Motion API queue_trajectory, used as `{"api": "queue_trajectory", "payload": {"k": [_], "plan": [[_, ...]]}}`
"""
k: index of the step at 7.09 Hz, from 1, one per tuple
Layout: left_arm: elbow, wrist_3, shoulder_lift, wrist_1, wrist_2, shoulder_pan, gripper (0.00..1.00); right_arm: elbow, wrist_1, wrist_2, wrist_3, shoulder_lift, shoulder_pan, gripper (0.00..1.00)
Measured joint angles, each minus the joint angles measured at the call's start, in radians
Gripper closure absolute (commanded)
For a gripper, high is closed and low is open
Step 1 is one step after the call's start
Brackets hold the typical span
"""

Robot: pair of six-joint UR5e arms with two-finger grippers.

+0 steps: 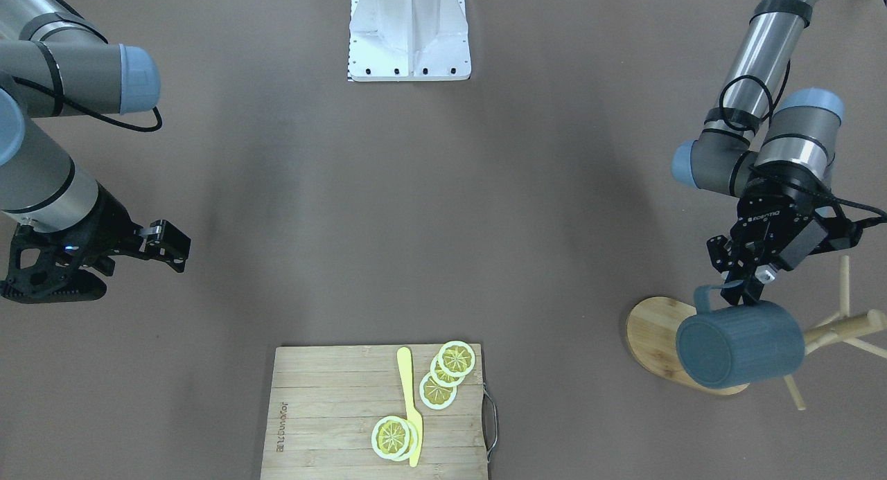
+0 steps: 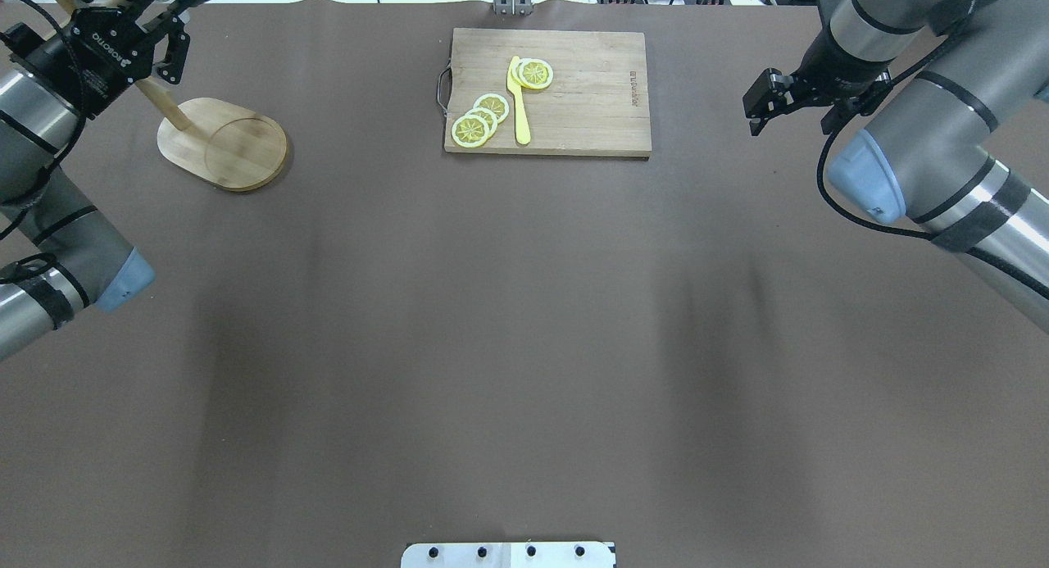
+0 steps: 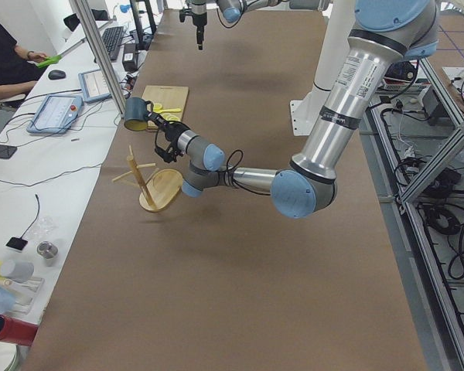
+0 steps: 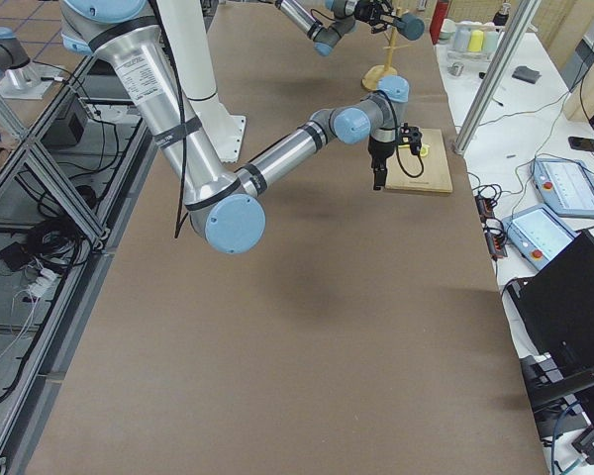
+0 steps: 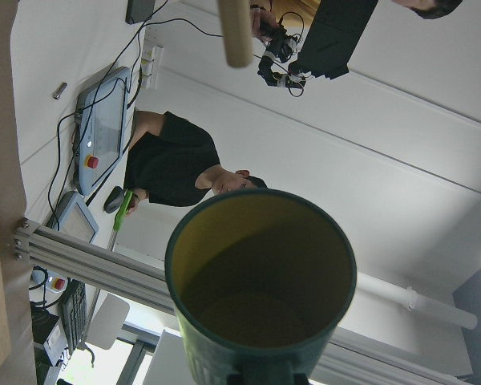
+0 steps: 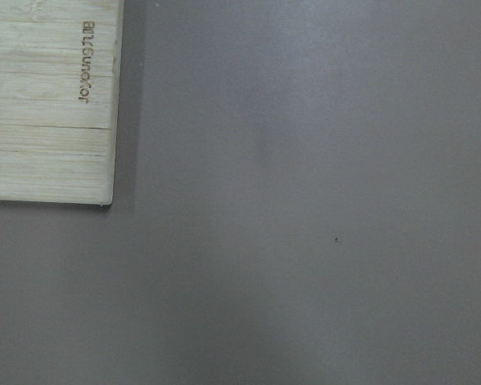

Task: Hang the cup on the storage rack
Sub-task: 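Hook the mug handle onto a peg of the wooden stand with the left gripper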

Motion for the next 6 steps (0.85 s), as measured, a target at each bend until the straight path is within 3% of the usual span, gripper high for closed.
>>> {"api": "queue_trajectory", "payload": {"k": [6], "plan": [[0.016, -0.069, 0.071, -0.026, 0.003, -0.006, 1.0, 0.003, 0.0, -0.015, 0.0, 0.0, -0.01, 0.0]]}}
